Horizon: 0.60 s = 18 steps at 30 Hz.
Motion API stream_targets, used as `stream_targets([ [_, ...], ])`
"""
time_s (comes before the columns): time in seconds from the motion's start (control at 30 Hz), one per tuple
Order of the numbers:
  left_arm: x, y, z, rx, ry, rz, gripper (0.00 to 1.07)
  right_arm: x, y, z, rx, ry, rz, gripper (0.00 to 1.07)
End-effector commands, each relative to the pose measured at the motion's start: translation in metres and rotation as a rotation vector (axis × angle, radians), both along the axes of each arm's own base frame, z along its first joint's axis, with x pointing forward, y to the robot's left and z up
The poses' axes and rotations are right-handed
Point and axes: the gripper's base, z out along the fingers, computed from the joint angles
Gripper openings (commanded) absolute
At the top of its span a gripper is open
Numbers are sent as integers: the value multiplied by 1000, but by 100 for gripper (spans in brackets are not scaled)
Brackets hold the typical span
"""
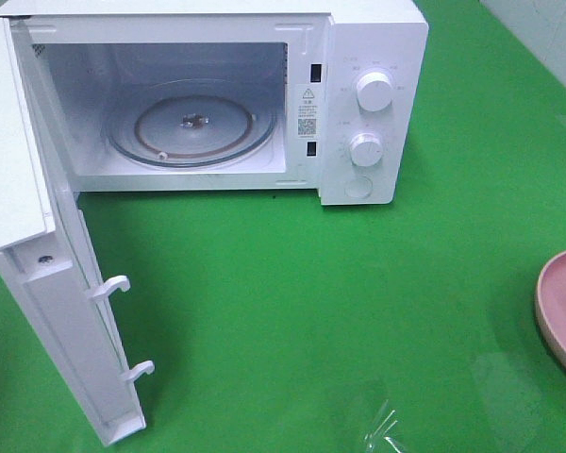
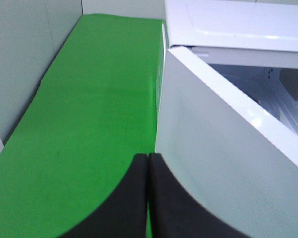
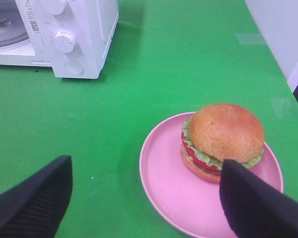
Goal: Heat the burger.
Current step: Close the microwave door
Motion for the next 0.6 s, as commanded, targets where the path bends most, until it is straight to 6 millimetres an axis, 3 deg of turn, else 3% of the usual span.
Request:
stream_targets([
  [0.03,21,2,-13,-7,-53,15,0,-4,-1,-1,-8,-30,-7,76],
  [0.13,34,4,-36,-5,-97,30,0,-4,-1,-1,-8,-30,-7,76],
  [0.23,37,4,-40,-4,-119,34,0,-4,-1,-1,-8,-30,-7,76],
  [0.3,44,6,-55,0,-207,50,0,-4,-1,-1,-8,-30,-7,75],
  [0.6,58,8,-87,-24,-202,74,0,-4,-1,-1,-8,-30,-7,75],
])
